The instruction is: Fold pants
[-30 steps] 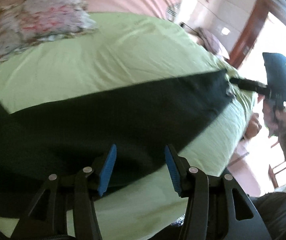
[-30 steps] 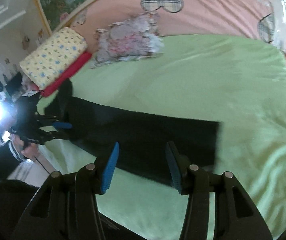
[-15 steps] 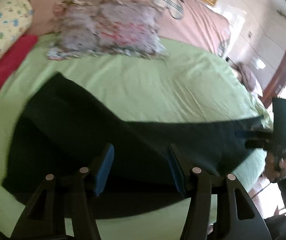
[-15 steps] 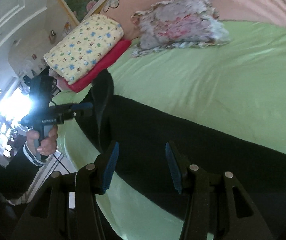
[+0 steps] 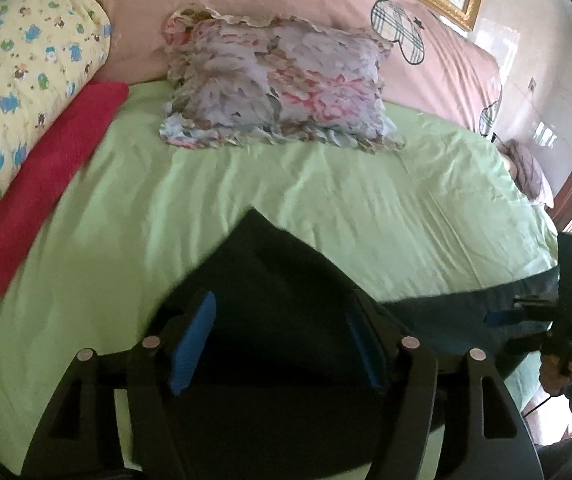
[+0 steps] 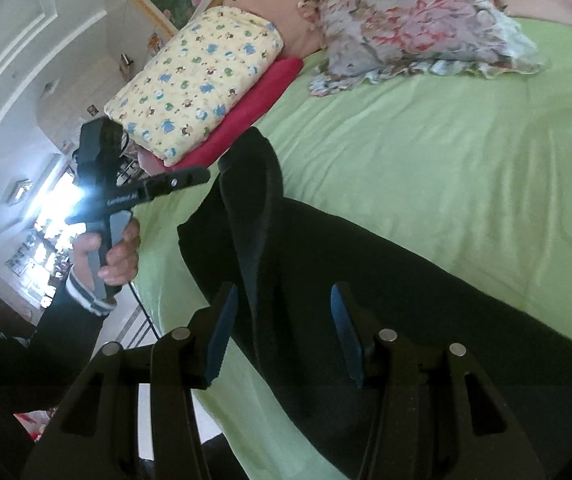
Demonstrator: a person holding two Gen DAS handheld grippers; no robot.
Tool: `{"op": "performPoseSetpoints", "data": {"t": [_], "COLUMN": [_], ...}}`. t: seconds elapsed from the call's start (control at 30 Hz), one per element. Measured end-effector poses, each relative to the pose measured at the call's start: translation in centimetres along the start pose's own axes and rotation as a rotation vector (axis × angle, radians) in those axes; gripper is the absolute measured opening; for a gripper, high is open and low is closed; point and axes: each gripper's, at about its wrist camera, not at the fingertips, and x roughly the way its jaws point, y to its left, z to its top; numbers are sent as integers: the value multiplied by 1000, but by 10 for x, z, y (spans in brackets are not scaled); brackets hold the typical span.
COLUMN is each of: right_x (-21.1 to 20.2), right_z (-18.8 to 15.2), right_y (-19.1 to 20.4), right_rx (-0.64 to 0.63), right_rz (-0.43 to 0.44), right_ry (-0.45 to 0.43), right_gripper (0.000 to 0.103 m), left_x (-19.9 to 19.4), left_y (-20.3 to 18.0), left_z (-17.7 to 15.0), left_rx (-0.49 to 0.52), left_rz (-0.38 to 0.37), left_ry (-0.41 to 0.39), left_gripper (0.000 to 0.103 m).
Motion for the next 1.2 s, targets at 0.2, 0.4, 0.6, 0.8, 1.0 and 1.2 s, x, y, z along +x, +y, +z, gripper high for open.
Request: {"op": "performPoseSetpoints", "data": {"t": [0.2, 0.4, 0.6, 0.8, 1.0, 1.2], "right_x": [31, 63, 88, 97, 83, 79], "right_z": [17, 28, 30, 29, 28, 12], "right_y": [4, 9, 11, 19, 46, 84], "right_rx": [3, -1, 11, -31, -140, -309], "right_rz": [27, 24, 36, 11, -32, -105], "right_ry": [43, 75, 107, 107, 20, -21], "right_gripper": [50, 50, 50, 9, 7, 7], "left_x": [27, 67, 90, 76, 27, -21], "left_y": [27, 45, 46, 38, 40, 49], "left_z": [30, 46, 46, 44, 33, 5], "left_rx": [11, -15, -18, 28, 22, -28], "left_rz": [-72, -150, -188, -145, -120, -92], "left_ry": [76, 179, 239, 201, 79, -48], "left_gripper": [76, 76, 70, 12, 8, 5]}}
